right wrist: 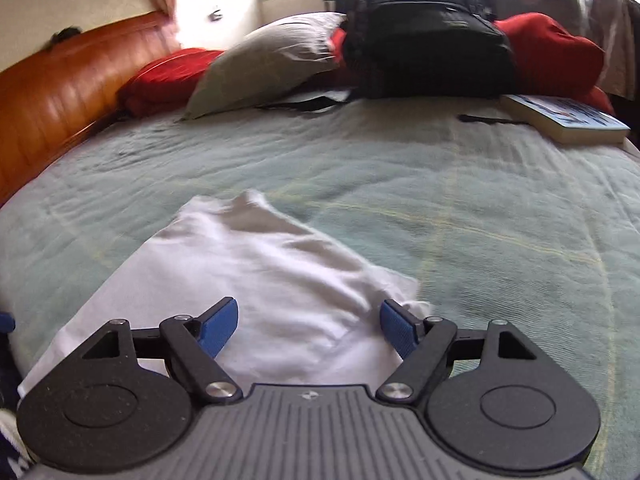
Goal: Fold clothes
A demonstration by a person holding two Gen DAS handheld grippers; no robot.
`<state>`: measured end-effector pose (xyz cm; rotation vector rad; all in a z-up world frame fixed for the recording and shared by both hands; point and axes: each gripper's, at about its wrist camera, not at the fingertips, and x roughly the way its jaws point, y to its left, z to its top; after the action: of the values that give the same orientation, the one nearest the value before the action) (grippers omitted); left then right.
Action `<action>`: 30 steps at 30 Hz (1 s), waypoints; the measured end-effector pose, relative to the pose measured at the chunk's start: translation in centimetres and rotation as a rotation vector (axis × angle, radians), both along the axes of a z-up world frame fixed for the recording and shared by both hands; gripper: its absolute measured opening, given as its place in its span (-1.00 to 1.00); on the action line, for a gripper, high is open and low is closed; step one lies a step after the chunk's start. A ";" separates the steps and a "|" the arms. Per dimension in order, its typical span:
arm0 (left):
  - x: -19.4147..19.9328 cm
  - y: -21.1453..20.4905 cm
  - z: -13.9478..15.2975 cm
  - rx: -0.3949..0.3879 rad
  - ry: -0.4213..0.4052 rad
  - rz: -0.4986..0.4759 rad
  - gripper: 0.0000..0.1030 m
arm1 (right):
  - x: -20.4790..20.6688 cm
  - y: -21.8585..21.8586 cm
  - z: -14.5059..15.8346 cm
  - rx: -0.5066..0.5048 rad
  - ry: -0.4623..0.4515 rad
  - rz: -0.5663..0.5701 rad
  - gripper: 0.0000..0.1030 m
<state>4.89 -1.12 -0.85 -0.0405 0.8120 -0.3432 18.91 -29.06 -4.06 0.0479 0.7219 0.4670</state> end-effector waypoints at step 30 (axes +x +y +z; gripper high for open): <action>1.9 -2.1 -2.7 -0.141 0.155 -0.042 0.88 | -8.0 1.4 -0.6 0.025 0.093 0.081 0.91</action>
<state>6.80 -3.24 -3.54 -0.1840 0.9419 -0.4403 10.91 -27.70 -4.70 0.0646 0.8119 0.5545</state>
